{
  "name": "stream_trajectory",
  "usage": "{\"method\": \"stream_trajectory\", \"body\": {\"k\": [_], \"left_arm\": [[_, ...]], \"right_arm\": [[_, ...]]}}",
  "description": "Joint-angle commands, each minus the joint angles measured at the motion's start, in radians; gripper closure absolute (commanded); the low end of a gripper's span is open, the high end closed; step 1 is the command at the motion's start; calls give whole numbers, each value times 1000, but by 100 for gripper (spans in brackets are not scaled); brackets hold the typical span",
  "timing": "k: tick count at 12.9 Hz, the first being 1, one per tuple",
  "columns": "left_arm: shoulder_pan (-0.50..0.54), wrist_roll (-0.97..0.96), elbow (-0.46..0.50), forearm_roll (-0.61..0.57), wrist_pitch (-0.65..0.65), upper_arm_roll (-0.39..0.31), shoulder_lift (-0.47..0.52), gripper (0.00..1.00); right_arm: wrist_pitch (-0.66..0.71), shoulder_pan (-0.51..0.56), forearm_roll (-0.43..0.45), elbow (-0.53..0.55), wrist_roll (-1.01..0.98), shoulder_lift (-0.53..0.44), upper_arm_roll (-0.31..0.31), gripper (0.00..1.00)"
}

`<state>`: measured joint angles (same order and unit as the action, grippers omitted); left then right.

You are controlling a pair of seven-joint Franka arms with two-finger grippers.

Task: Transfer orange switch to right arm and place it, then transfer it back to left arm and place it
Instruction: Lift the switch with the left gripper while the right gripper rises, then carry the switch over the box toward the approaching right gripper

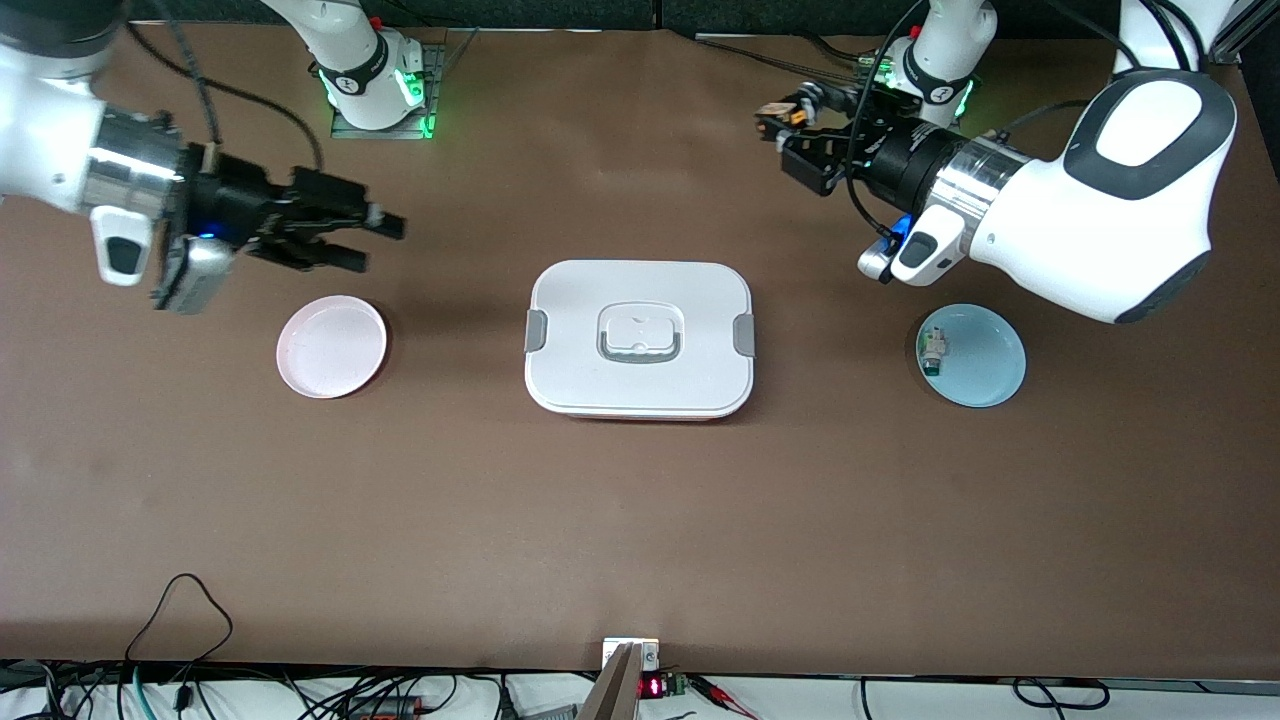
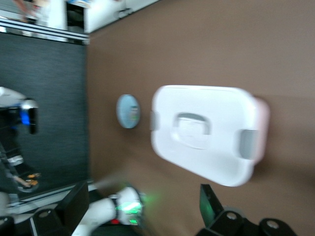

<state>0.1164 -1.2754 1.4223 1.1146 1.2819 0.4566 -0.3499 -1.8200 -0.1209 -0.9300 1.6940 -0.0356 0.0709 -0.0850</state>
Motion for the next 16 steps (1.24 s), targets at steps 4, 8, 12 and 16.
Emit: {"method": "stream_trajectory", "body": {"k": [4,8,12,16], "left_arm": [[-196,-113,-19,154,425,22,-47,94],[-210,-119,-19,182,473,22,-66,94],[-198,-116,-31,183,470,19,-69,93],[-196,-120,-31,185,470,17,-69,93]], "right_arm": [[-19,-2,-334,127,-136,6,10,0],[-13,-2,-522,194,-271,21,10,0],[-10,-37,-660,219,-320,23,8,0],[-18,-100,-800,254,-314,6,10,0]]}}
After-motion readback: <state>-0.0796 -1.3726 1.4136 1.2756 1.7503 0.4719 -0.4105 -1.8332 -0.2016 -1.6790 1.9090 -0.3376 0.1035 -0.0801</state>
